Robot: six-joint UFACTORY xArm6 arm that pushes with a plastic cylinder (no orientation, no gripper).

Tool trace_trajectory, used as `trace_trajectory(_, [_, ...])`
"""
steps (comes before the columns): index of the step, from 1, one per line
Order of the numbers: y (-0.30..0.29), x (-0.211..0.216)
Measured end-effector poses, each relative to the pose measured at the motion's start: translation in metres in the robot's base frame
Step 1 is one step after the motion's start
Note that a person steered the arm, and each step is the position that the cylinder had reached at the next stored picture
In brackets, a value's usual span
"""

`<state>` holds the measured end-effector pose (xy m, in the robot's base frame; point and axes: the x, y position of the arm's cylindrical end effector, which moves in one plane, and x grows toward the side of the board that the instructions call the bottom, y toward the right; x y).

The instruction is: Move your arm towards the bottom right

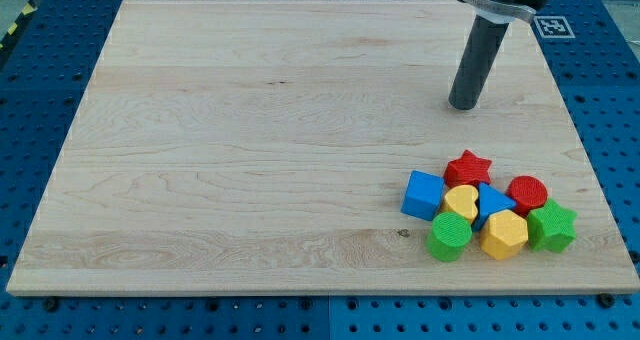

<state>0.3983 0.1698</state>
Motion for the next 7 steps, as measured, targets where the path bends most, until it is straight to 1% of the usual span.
trace_trajectory(1, [0.0,0.0])
trace_trajectory(2, [0.019,0.002])
trace_trajectory(5, [0.129,0.131])
trace_trajectory(6, [0.145,0.158])
trace_trajectory(7, [0.144,0.184])
